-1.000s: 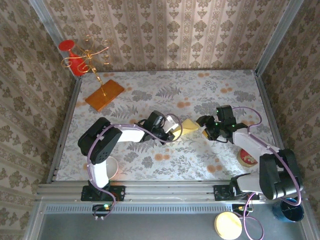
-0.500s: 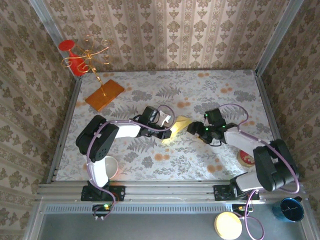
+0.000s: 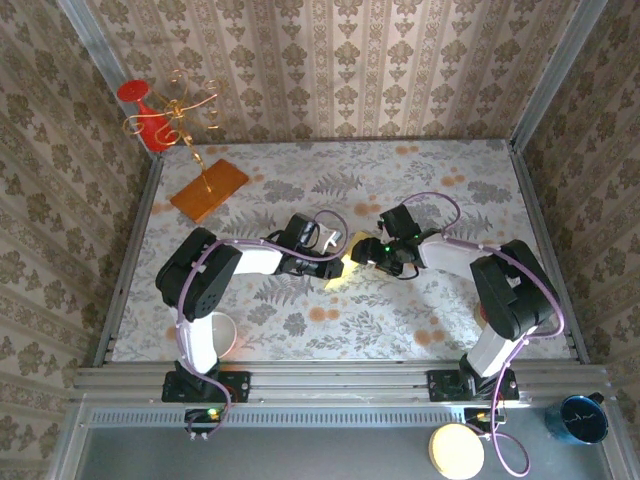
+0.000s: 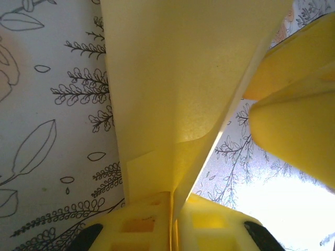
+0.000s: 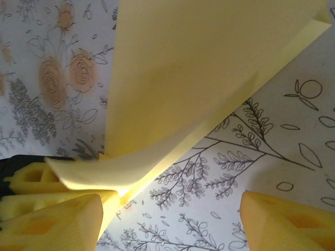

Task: Fold a paper plane with a square sheet of paper (pick it up from the middle)

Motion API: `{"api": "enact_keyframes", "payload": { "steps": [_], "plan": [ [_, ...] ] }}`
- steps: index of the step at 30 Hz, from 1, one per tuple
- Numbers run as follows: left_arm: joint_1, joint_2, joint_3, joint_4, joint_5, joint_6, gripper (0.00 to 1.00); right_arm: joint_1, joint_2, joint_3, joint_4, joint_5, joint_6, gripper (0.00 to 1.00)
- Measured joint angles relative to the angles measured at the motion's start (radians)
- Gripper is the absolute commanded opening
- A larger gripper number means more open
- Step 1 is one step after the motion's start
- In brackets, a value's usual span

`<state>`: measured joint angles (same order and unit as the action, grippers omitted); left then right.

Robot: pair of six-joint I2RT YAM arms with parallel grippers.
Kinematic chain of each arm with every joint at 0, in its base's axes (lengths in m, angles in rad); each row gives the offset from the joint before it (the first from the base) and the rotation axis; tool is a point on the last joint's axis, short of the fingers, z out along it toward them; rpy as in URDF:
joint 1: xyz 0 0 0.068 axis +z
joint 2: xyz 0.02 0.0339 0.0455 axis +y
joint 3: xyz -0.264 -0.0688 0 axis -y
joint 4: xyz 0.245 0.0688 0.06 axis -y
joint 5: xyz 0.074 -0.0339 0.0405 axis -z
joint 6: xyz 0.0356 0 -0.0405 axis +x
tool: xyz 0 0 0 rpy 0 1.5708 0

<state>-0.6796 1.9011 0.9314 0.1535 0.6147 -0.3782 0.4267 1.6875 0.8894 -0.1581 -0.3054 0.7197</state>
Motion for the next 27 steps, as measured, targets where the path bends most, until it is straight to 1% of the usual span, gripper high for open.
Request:
{"api": "enact_keyframes", "payload": {
  "steps": [9, 14, 18, 23, 27],
  "plan": [
    [0.001, 0.002, 0.005, -0.001, 0.011, -0.019, 0.16, 0.010, 0.072, 0.082, -0.046, 0.048, -0.002, 0.71],
    [0.001, -0.004, 0.005, -0.005, 0.017, -0.029, 0.23, 0.014, 0.095, 0.115, -0.089, 0.078, 0.020, 0.70],
    [0.000, -0.028, 0.004, -0.018, 0.000, -0.034, 0.27, 0.016, 0.101, 0.126, -0.105, 0.087, 0.024, 0.70],
    [0.000, -0.077, 0.000, -0.024, -0.023, -0.034, 0.27, 0.017, 0.102, 0.126, -0.105, 0.089, 0.029, 0.70],
    [0.000, -0.079, -0.002, -0.033, -0.035, -0.034, 0.26, 0.016, 0.104, 0.126, -0.105, 0.089, 0.039, 0.69]
  ]
}}
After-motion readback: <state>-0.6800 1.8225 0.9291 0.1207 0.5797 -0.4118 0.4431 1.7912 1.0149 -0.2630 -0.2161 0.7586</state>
